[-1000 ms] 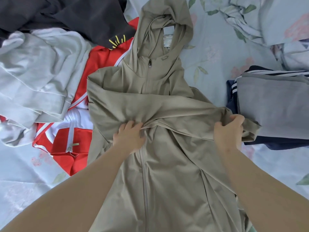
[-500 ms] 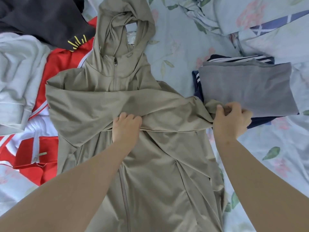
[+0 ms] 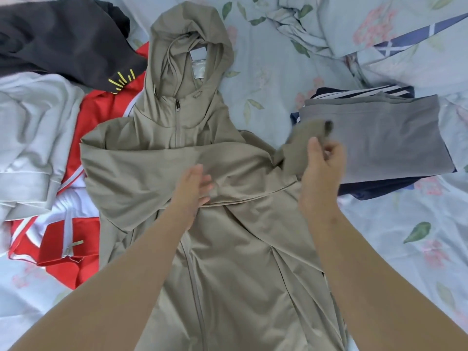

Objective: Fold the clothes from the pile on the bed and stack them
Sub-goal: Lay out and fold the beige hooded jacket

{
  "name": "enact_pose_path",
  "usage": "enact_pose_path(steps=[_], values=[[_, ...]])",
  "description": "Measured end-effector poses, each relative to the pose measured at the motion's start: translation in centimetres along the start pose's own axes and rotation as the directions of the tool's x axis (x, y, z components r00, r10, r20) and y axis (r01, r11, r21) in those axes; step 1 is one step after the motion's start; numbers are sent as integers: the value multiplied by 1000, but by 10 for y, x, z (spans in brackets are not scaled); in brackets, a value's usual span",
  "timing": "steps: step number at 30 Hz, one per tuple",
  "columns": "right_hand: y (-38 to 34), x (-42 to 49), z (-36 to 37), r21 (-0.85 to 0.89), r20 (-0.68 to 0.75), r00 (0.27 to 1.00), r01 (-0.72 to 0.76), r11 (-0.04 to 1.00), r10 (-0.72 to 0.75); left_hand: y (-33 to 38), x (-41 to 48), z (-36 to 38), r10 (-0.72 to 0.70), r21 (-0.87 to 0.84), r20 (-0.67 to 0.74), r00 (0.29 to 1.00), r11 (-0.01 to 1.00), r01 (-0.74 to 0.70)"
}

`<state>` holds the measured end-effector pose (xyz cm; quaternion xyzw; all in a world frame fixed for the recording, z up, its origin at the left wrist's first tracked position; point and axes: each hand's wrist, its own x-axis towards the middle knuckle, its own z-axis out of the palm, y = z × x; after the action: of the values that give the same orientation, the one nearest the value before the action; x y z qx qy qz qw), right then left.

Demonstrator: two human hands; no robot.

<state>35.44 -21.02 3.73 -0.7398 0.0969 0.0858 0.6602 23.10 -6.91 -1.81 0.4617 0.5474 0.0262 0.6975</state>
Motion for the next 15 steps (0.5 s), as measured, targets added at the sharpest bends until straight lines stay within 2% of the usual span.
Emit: enact_pose_path(steps=[1, 2, 3, 4, 5, 6, 7, 9, 10, 11, 12, 13, 14, 15], values=[[-4, -15, 14, 32, 178, 984, -26, 999, 20, 9, -4, -7, -69, -175, -24, 997, 983, 64], [-8, -31, 28, 37, 385, 922, -70, 997, 50, 15, -6, -17, -98, -296, -30, 995, 951, 84], [-11, -46, 39, -15, 583, 806, -114, 993, 102, 21, -10, -27, -109, -347, -35, 993, 934, 90], [-9, -57, 48, -102, 718, 676, -131, 986, 164, 23, -12, -38, -129, -352, -58, 990, 931, 101], [-3, -63, 54, -186, 759, 609, -133, 973, 228, 23, -13, -48, -143, -366, -86, 986, 925, 102], [6, -63, 56, -242, 728, 623, -156, 957, 286, 22, -14, -57, -141, -414, -81, 987, 905, 95], [12, -60, 55, -278, 642, 693, -187, 942, 327, 24, -15, -63, -139, -506, -61, 988, 858, 89], [31, -48, 43, -402, 396, 854, -169, 900, 337, 21, -9, -68, -120, -528, -90, 989, 848, 55], [39, -42, 33, -485, 313, 897, -133, 864, 313, 17, -2, -68, -103, -426, -160, 982, 904, 25], [45, -36, 22, -559, 255, 921, -109, 822, 295, 13, 2, -66, -52, -234, -253, 966, 972, -9], [52, -29, 10, -630, 218, 938, -78, 773, 271, 5, 7, -63, 45, 42, -351, 935, 999, -33], [58, -22, -2, -688, 194, 952, -41, 725, 238, -1, 7, -58, 183, 353, -408, 894, 935, -30], [64, -15, -12, -740, 183, 961, -3, 672, 206, -6, 4, -51, 350, 616, -401, 846, 787, -34], [67, -10, -20, -783, 176, 966, 20, 622, 191, -9, -1, -42, 505, 801, -312, 805, 595, -63]])
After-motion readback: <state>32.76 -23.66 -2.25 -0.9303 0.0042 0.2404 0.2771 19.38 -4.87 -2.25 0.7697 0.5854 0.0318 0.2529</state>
